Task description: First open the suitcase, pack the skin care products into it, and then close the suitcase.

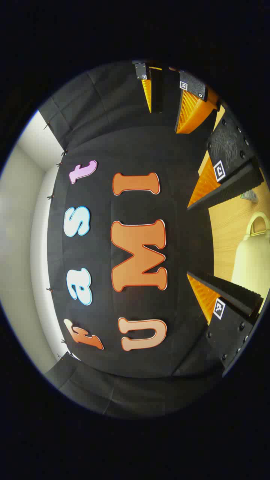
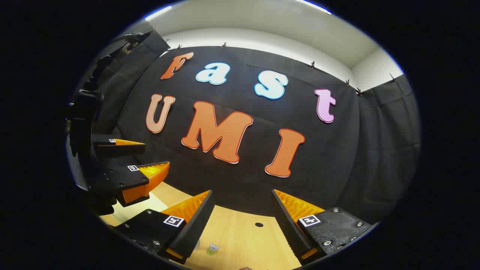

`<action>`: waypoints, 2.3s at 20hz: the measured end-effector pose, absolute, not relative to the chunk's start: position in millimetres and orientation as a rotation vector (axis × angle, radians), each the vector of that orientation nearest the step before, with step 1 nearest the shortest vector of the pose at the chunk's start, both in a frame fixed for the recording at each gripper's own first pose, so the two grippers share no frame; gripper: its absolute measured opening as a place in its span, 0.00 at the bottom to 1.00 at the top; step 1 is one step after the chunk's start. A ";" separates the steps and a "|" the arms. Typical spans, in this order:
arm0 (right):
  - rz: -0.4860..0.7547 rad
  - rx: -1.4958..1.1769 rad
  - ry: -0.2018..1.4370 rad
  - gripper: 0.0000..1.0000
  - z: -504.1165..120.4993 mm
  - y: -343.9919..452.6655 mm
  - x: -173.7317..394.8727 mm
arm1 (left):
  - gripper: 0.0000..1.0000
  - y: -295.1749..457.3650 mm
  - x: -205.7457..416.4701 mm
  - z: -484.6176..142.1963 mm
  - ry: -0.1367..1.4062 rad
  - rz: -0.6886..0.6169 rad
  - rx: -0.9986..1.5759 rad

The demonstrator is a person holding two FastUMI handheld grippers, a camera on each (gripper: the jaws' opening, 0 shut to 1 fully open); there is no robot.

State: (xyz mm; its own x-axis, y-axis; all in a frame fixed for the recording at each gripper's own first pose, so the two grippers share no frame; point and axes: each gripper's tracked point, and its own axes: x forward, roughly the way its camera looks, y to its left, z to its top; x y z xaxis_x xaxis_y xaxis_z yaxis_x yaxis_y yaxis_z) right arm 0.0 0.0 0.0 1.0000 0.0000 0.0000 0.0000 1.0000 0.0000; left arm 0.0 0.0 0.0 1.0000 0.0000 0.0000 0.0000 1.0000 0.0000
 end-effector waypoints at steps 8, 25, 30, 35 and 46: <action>0.110 0.037 -0.028 0.95 -12.5 2.4 4.8 | 0.96 -6.5 -9.3 -11.4 0.073 0.066 -0.004; 0.060 0.107 0.013 0.96 -60.1 -77.7 26.9 | 0.99 6.2 -19.1 -53.7 0.254 0.078 0.244; 0.033 0.101 0.036 0.95 -78.3 -101.4 28.5 | 0.98 4.9 -40.2 -95.5 0.404 -0.009 0.413; 0.039 0.104 0.026 0.96 -83.0 -112.7 26.7 | 0.98 7.1 -45.8 -114.7 0.472 -0.076 0.580; 0.064 0.118 0.085 0.95 -114.7 -117.1 6.7 | 0.88 28.9 -75.9 -180.2 0.682 -0.200 0.971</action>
State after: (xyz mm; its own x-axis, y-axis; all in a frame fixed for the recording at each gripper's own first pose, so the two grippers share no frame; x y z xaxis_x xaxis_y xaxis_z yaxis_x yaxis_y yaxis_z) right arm 6.7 -117.1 -114.7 0.9943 0.0686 -0.0812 -0.0586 0.9910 0.1204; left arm -75.9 28.9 -180.2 0.7766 0.1381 -0.6146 0.4479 0.5652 0.6928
